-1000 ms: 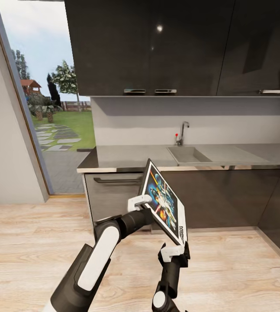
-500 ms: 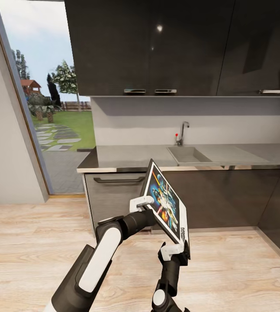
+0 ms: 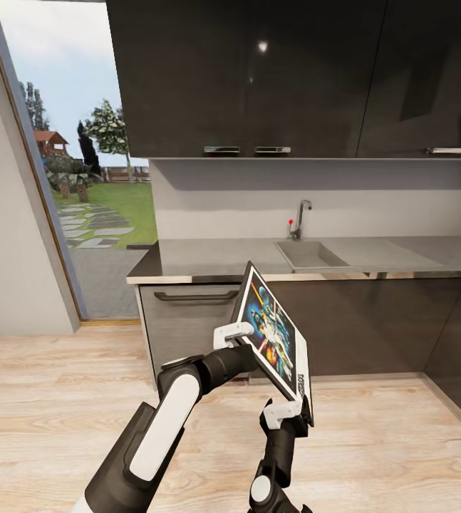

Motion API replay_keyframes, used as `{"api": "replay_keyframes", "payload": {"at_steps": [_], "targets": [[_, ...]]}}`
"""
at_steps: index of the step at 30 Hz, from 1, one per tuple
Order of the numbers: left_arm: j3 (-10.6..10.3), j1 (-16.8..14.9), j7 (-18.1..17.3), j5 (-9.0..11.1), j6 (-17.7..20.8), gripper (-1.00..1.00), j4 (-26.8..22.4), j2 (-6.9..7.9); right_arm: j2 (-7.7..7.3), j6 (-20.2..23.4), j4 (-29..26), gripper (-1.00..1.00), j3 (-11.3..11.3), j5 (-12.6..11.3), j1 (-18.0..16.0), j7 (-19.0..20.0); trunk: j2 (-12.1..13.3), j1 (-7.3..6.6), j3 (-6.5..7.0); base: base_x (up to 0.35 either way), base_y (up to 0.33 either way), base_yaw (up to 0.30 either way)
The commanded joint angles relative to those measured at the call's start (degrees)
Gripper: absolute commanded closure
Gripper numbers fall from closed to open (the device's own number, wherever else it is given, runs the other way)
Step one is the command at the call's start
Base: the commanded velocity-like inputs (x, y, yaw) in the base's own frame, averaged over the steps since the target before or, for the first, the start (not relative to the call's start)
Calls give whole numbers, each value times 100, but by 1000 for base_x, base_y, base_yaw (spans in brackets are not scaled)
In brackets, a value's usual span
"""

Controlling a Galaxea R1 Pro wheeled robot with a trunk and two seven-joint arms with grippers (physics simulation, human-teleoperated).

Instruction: Pick up the poster from the kitchen countertop and hang it on one of the wall nails in the kitchen.

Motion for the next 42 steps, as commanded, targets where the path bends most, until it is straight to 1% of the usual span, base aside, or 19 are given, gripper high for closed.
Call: {"api": "replay_keyframes", "payload": {"at_steps": [1, 18, 26, 31, 42], "targets": [[-3, -6, 61, 53, 9, 100, -6, -1, 0, 40, 37, -100, 9, 24, -25, -26, -4, 0, -6, 0, 0, 0], [-3, -4, 61, 53, 9, 100, -6, -1, 0, -23, 131, -100, 2, 38, -61, -26, -4, 0, -6, 0, 0, 0], [-3, -6, 61, 54, 9, 100, -6, -1, 0, -452, 291, -100, 2, 43, -61, -33, -4, 0, -6, 0, 0, 0], [-3, -6, 61, 56, 9, 100, -6, -1, 0, -532, 351, -100, 0, 48, -61, -34, -4, 0, -6, 0, 0, 0], [-3, -6, 61, 61, 9, 100, -8, -1, 0, -558, 372, -100, 0, 50, -63, -34, -4, 0, -6, 0, 0, 0]]}}
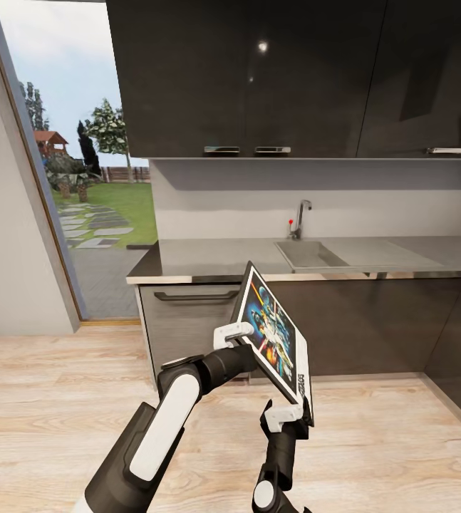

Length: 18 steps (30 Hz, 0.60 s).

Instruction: Pick up the poster from the kitchen countertop and hang it on one of the wall nails in the kitchen.

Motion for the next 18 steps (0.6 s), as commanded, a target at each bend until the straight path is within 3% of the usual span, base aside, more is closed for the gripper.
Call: {"api": "replay_keyframes", "payload": {"at_steps": [1, 18], "targets": [[-3, -5, 61, 53, 9, 100, -6, -1, 0, -11, 5, -100, 8, 4, -7, -23, -4, 0, -6, 0, 0, 0], [-3, -5, 61, 53, 9, 100, -5, -1, -3, -12, 28, -100, 8, 3, -55, -15, -4, 0, -6, 0, 0, 0]]}}
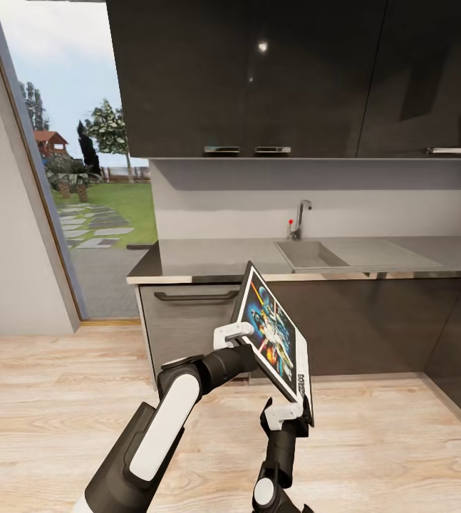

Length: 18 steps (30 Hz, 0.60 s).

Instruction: Pick up the poster from the kitchen countertop and hang it on one of the wall nails in the kitchen.

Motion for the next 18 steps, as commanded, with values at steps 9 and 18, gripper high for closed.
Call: {"api": "replay_keyframes", "payload": {"at_steps": [9, 18], "targets": [[-3, -5, 61, 53, 9, 100, -7, -1, -4, -11, 37, 100, 8, 1, -44, -26, -4, 0, -6, 0, 0, 0], [-3, -5, 61, 53, 9, 100, -9, -1, -2, -11, 38, 100, 8, 3, -47, -24, -4, 0, -6, 0, 0, 0]]}}
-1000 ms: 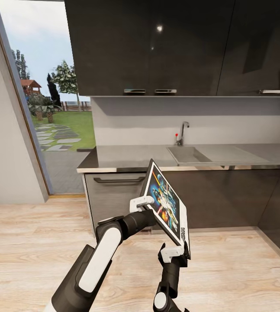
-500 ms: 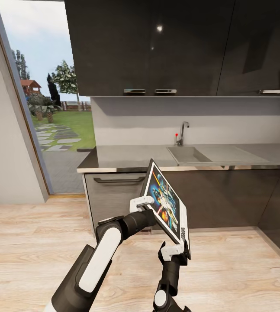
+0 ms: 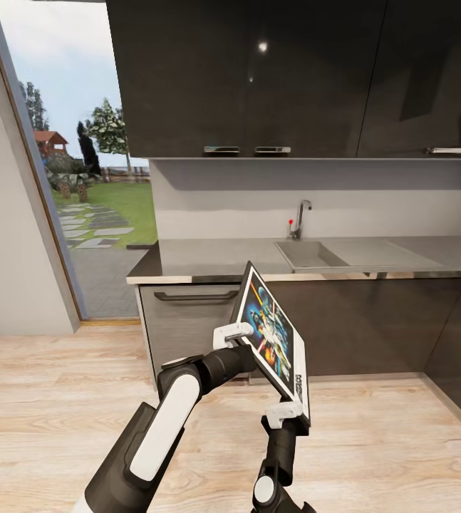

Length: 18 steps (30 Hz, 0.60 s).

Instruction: Pick up the poster from the kitchen countertop and hang it on one of the wall nails in the kitchen.

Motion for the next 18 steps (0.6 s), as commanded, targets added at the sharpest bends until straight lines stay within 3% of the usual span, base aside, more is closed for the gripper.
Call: {"api": "replay_keyframes", "payload": {"at_steps": [1, 15, 16, 18], "targets": [[-5, -6, 56, 146, -32, 100, -7, -2, 1, -29, 7, 100, 17, -5, -6, -12, -4, 0, -6, 0, 0, 0], [-5, -5, 48, 146, -32, 100, -4, -2, -1, -30, 5, 100, 17, -3, -3, -12, -4, 0, -6, 0, 0, 0], [-5, -5, 45, 146, -32, -100, -6, -2, 0, -30, 5, 100, 17, -3, -2, -11, -4, 0, -6, 0, 0, 0], [-5, -4, 42, 146, -32, -100, -7, -2, -1, -34, 5, 100, 17, -3, -2, -16, -4, 0, -6, 0, 0, 0]]}}
